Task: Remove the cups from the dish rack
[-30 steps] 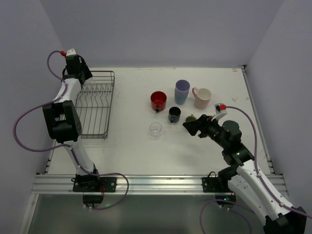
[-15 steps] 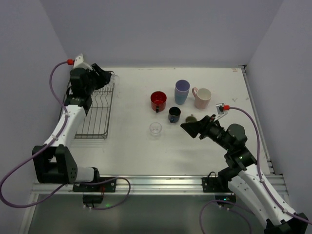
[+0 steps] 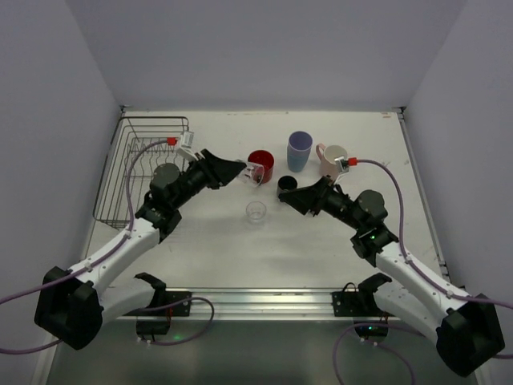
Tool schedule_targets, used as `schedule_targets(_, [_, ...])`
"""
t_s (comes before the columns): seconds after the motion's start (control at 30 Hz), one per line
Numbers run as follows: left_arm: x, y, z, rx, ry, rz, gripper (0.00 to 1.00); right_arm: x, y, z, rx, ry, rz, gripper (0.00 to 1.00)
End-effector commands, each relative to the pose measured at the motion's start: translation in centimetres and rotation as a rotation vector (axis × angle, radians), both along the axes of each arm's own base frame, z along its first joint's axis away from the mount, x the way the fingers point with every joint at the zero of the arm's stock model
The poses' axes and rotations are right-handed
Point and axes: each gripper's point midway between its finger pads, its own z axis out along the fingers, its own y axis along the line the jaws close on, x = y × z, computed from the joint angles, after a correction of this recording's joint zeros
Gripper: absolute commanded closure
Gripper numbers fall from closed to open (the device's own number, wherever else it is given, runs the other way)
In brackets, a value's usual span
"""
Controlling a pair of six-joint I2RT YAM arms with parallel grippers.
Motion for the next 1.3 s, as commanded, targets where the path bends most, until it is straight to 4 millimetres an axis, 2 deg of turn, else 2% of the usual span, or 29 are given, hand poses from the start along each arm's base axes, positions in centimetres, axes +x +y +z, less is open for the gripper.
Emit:
schedule_targets(0.0, [-2.6,-2.4,2.7,-0.150,-0.068,-0.087,1.00,-1.0,1.7,5.9,0.113,-0.150,0.097,0.19])
schedule_targets(0.1, [-3.7,-3.6,2.2,-0.180,-0.067,-0.124,1.00,-0.6,2.7,6.1,0.108,-0.144,0.106,0.18])
schedule_targets(0.27, [-5.2,-5.2,2.1,-0.217,-0.066,-0.179,1.00,-0.1,3.0,5.8,0.101,-0.142,0.095,0.19])
schedule_targets(0.5, [-6.4,-6.7,2.1,-0.250,-0.087,-0.221,1.00,-0.8,3.5,5.8,0.123,-0.117,0.137,0.31])
schedule_targets(0.57, [-6.8,-7.2,2.1,-0.255,-0.084,-0.235,1.00,-0.9,3.6,5.9,0.128,-0.121,0.139,0.38])
schedule_targets(0.63, [-6.9,-7.5,2.1,-0.259,-0.088,-0.247,1.00,-0.8,3.6,6.2,0.133,-0.126,0.130,0.54])
schedule_targets(0.67, [-7.1,-7.7,2.1,-0.255,-0.089,-0.257,0.99,-0.8,3.6,6.2,0.135,-0.125,0.128,0.80])
schedule_targets(0.73, [-7.3,-7.6,2.1,-0.249,-0.088,-0.258,0.64,-0.5,3.2,6.0,0.138,-0.123,0.097,0.99])
schedule_targets(0.77, [-7.3,-7.0,2.8,-0.247,-0.117,-0.235,0.46,-0.4,3.0,5.5,0.131,-0.115,0.081,1.00])
schedule_targets(0.8, [-7.0,-6.7,1.9,-0.206,-0.090,-0.208,0.20,-0.6,2.7,5.4,0.118,-0.118,0.067,1.00])
schedule_targets(0.87, [-6.8,-5.5,1.9,-0.137,-0.102,-0.144,0.03,-0.4,2.3,4.8,0.089,-0.107,0.037,1.00])
schedule_targets(0.9, [-6.7,-5.1,2.5,-0.121,-0.121,-0.123,0.00,-0.4,2.1,3.5,0.031,-0.081,0.027,1.00])
schedule_targets(0.93, [-6.3,-4.4,2.7,-0.076,-0.149,-0.080,0.00,-0.5,2.1,3.0,0.002,-0.074,0.029,1.00])
schedule_targets(0.97, [-6.7,-3.5,3.9,-0.061,-0.180,-0.059,0.00,-0.5,2.0,3.1,-0.027,-0.075,0.026,1.00])
schedule_targets(1.0, [-6.5,-3.0,3.6,0.003,-0.161,-0.037,0.00,-0.7,1.7,0.4,-0.139,-0.013,0.026,1.00])
schedule_targets(1.07, [-6.5,-1.2,3.9,0.139,-0.181,0.022,0.00,-0.6,1.2,-0.4,-0.249,0.003,0.004,1.00])
schedule_targets(1.1, [-6.5,-0.4,3.9,0.187,-0.191,0.047,0.00,-1.4,0.5,-3.5,-0.381,0.065,0.015,1.00])
schedule_targets(1.17, [-6.6,1.6,3.9,0.297,-0.228,0.106,0.00,-0.8,-0.7,-5.3,-0.513,0.106,-0.046,1.00])
schedule_targets(1.2, [-6.9,2.7,2.3,0.385,-0.184,0.117,0.00,-1.7,-1.7,-7.6,-0.627,0.151,-0.031,1.00])
schedule_targets(1.23, [-6.7,4.0,1.7,0.449,-0.183,0.159,0.00,-1.6,-2.1,-8.9,-0.691,0.182,-0.039,1.00])
schedule_targets(1.27, [-7.4,5.3,0.7,0.499,-0.154,0.175,0.00,-1.2,-2.8,-9.2,-0.742,0.189,-0.069,1.00])
